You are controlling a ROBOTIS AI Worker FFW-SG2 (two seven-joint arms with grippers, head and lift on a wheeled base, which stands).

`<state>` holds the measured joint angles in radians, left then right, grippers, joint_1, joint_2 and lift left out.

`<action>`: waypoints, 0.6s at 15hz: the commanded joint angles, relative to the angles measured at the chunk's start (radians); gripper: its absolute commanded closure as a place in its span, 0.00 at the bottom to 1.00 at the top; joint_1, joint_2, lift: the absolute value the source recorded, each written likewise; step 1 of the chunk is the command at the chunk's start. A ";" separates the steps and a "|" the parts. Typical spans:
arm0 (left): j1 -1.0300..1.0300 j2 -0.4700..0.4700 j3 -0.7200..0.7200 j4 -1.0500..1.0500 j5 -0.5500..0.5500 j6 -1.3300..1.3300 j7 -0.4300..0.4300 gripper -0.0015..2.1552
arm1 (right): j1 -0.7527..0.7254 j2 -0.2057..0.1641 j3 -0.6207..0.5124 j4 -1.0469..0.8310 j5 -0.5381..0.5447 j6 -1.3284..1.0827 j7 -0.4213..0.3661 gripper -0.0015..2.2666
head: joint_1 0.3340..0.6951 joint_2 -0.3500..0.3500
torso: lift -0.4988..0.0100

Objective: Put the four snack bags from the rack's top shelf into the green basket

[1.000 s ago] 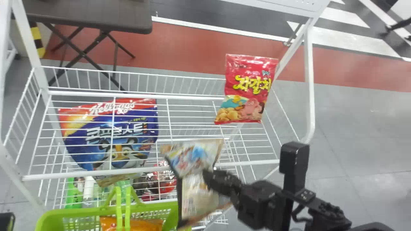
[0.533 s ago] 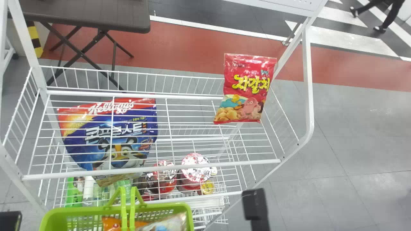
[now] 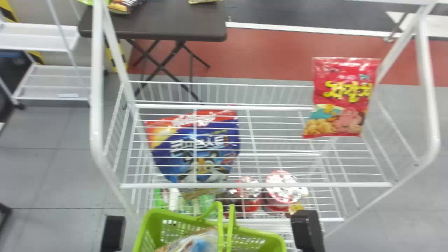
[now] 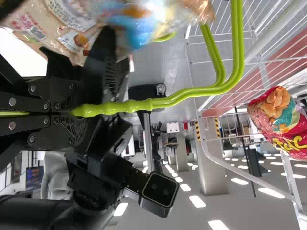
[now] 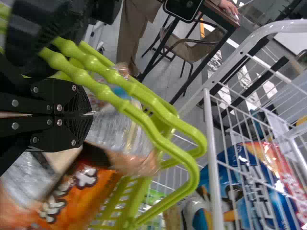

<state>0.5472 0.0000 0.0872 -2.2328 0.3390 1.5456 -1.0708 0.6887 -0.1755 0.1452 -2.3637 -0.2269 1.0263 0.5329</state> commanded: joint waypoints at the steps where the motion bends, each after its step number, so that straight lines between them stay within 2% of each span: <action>1: 0.000 -0.003 0.002 -0.001 0.000 0.000 0.002 1.00 | -0.018 -0.012 -0.024 0.037 0.041 -0.064 0.001 0.00 | 1.00 0.40 | 0.98; 4: -0.003 -0.003 -0.004 0.001 -0.005 0.000 0.005 1.00 | -0.029 -0.028 -0.096 0.027 0.050 -0.051 0.052 0.02 | 1.00 0.31 | 0.98; 5: -0.004 -0.003 -0.004 0.002 -0.005 0.000 0.008 1.00 | -0.028 -0.027 -0.125 0.020 0.044 -0.033 0.085 0.02 | 1.00 0.24 | 0.98; 8: -0.004 -0.003 -0.004 0.002 -0.006 0.000 0.008 1.00 | -0.024 -0.025 -0.226 -0.022 -0.008 0.001 0.128 0.03 | 1.00 0.15 | 0.98; 9: -0.004 -0.003 -0.004 0.002 -0.006 0.000 0.008 1.00 | -0.023 -0.015 -0.259 -0.028 -0.009 -0.048 0.128 0.03 | 1.00 0.12 | 0.98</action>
<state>0.5430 0.0000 0.0828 -2.2304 0.3330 1.5456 -1.0630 0.6636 -0.2001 -0.0682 -2.3776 -0.2279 1.0194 0.6614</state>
